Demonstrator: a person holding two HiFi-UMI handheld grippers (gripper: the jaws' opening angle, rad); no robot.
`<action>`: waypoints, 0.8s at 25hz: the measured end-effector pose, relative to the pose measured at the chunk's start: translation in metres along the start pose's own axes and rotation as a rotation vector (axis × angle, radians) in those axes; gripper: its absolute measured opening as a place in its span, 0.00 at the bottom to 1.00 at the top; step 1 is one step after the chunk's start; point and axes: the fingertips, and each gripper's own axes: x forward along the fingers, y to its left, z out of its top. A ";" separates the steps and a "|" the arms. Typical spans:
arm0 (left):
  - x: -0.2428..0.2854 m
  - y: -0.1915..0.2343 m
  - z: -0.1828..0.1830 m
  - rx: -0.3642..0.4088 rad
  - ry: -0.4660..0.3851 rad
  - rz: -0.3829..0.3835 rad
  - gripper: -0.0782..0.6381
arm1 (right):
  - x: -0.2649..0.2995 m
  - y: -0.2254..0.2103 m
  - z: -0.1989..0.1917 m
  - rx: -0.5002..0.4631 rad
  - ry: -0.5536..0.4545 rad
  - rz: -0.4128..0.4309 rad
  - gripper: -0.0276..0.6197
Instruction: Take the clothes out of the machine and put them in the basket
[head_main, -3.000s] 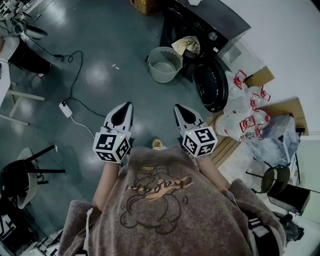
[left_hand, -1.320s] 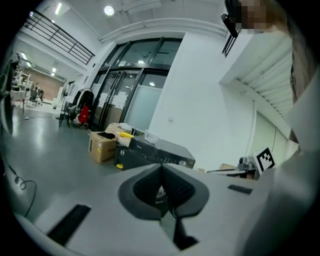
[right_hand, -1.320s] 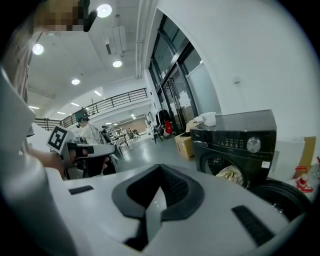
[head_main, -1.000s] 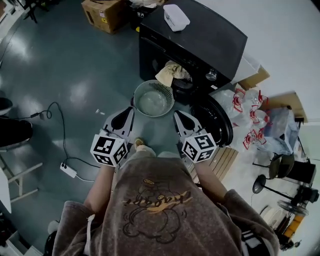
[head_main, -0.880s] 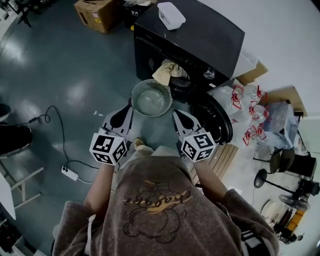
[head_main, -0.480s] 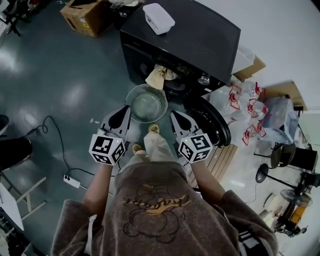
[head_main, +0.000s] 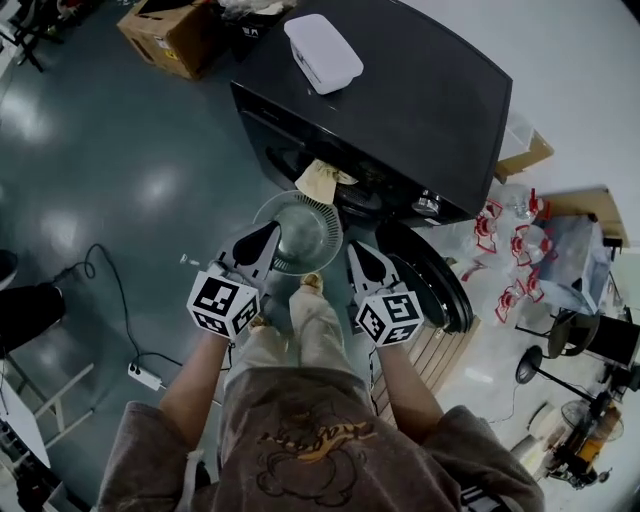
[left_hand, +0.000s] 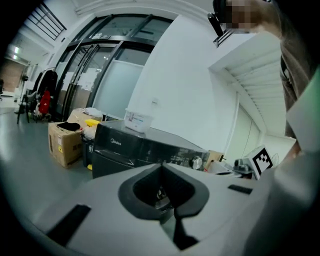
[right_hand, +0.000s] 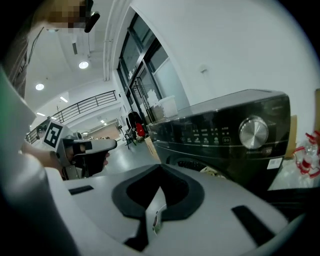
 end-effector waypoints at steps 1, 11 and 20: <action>0.009 0.007 -0.008 0.003 0.007 -0.008 0.12 | 0.009 -0.004 -0.007 0.003 -0.003 -0.007 0.04; 0.079 0.078 -0.118 0.063 0.016 -0.093 0.12 | 0.083 -0.046 -0.121 0.070 -0.087 -0.143 0.04; 0.139 0.110 -0.204 0.070 -0.015 -0.127 0.12 | 0.132 -0.105 -0.183 0.078 -0.162 -0.232 0.04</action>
